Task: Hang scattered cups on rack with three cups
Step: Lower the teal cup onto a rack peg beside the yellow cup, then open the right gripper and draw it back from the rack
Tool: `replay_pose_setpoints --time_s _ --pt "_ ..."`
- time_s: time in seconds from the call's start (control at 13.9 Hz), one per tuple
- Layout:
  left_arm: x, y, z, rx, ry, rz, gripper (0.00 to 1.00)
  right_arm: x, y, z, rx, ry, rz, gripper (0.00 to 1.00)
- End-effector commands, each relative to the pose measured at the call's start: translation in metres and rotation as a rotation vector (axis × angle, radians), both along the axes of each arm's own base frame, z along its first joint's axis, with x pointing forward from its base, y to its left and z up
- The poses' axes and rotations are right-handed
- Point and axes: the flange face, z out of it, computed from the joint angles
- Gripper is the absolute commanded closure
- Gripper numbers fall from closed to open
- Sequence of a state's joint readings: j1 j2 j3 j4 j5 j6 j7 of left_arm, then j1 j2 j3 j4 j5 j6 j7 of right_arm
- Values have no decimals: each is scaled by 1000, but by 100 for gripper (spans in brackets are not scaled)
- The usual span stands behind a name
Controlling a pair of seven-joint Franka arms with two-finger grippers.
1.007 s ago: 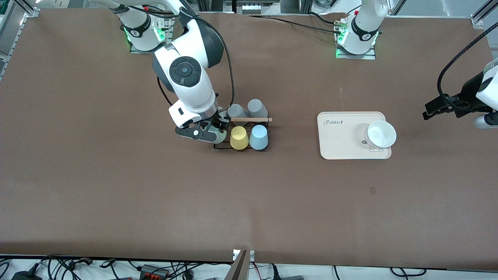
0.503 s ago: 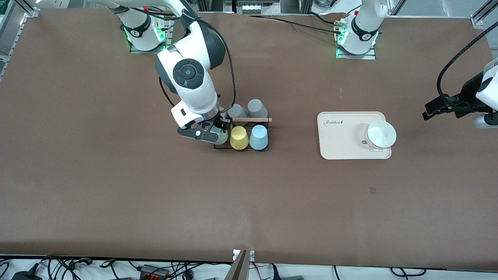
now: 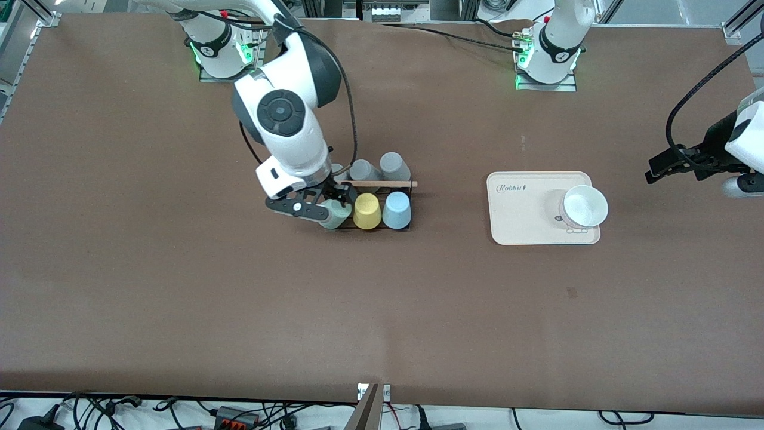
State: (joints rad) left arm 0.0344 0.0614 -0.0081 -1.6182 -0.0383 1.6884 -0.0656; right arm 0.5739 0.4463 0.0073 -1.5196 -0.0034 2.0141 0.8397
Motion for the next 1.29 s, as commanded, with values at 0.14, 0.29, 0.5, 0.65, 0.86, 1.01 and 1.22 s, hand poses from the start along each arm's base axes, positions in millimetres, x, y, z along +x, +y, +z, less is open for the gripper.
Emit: replay_pose_setpoints --time_s 0.14,0.29,0.5,0.65,0.86,1.01,1.22 --pt "-8 -4 5 14 -8 -32 0 33 -161 105 13 -19 -34 0" --pt "-8 -4 6 14 -8 -30 0 39 -258 139 4 -12 -60 0" --pt "-8 -5 6 14 -10 -32 0 27 -382 173 -12 -5 -49 0" --pt "-8 -5 6 14 -10 -32 0 12 -425 192 -21 2 -62 0" --pt "-8 -8 7 13 -13 -36 0 1 -440 205 -23 88 -67 0" --pt "-8 -10 8 12 -13 -42 0 2 -431 199 -25 102 -53 0" --pt "-9 -14 6 14 -7 -61 0 6 -420 195 -58 75 39 0"
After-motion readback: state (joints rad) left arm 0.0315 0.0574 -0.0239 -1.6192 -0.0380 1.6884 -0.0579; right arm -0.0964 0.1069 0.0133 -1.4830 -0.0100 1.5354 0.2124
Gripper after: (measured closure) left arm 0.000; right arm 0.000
